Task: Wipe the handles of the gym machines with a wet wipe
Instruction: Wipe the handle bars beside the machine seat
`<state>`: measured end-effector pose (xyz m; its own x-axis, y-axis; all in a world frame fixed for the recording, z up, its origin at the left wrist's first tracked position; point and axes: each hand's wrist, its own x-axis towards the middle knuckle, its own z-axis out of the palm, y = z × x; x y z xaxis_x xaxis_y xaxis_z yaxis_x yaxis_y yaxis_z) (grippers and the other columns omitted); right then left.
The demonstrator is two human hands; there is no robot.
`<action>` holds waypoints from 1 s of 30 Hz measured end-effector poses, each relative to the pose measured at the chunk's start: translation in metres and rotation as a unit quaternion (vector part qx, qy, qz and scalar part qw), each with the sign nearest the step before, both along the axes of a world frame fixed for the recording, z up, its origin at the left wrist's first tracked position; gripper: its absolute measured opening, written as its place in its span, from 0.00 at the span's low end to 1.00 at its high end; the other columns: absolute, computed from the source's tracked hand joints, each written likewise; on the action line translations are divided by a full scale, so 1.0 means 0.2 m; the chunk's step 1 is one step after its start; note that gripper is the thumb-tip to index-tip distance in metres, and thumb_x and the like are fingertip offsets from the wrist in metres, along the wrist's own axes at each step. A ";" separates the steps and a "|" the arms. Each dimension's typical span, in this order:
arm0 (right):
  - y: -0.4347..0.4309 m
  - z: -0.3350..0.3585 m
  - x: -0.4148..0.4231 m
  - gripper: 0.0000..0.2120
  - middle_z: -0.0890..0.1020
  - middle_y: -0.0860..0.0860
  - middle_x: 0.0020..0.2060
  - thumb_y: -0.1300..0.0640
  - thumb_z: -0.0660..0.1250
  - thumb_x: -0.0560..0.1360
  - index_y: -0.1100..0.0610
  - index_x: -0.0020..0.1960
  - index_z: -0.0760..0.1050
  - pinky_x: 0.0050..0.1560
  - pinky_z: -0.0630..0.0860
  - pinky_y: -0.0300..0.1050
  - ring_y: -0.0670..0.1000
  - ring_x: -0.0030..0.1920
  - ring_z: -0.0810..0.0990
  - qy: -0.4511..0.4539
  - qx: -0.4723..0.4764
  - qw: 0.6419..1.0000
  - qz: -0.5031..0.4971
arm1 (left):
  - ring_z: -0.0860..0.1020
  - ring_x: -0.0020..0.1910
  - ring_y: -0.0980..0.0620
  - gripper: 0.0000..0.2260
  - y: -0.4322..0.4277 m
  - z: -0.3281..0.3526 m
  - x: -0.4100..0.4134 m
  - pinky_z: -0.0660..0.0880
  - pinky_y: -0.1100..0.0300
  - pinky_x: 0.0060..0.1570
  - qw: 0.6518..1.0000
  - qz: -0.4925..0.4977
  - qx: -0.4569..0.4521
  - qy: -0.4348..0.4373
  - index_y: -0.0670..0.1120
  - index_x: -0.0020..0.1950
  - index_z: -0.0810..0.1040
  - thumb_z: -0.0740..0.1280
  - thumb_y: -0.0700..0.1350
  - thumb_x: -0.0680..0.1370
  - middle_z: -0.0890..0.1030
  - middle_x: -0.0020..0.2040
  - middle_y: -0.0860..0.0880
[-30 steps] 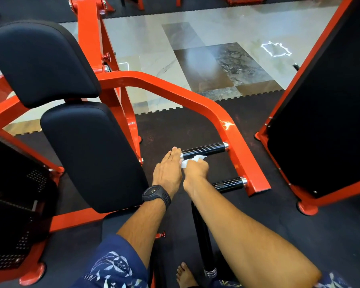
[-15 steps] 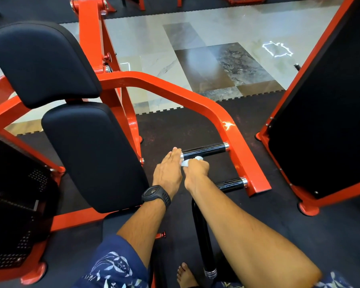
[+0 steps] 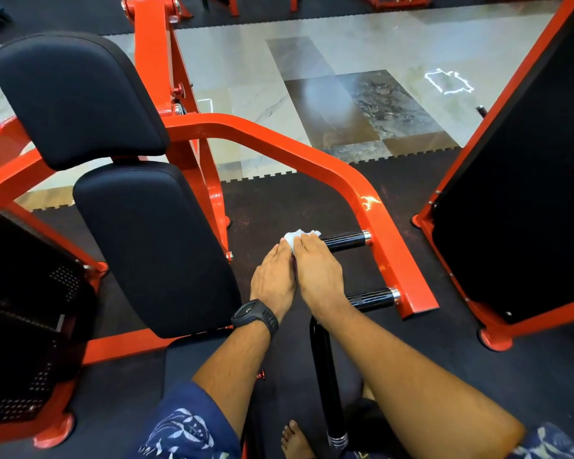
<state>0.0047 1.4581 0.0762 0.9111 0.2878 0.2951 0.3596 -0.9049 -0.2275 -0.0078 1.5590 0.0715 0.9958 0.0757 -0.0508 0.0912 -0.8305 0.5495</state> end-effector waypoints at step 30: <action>-0.17 0.19 0.28 0.15 0.75 0.56 0.60 0.61 0.63 0.79 0.57 0.65 0.72 0.56 0.76 0.51 0.58 0.61 0.77 0.136 -0.244 0.960 -0.012 | 0.56 0.80 0.51 0.21 -0.03 -0.05 0.01 0.64 0.51 0.72 1.000 0.006 0.027 -0.012 0.48 0.81 0.57 0.51 0.42 0.86 0.58 0.81 0.50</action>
<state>0.0610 1.4235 0.1149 0.9434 0.3095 -0.1189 0.3248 -0.9349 0.1430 -0.0056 1.5530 0.0610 0.9957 0.0902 -0.0234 0.0896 -0.8575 0.5067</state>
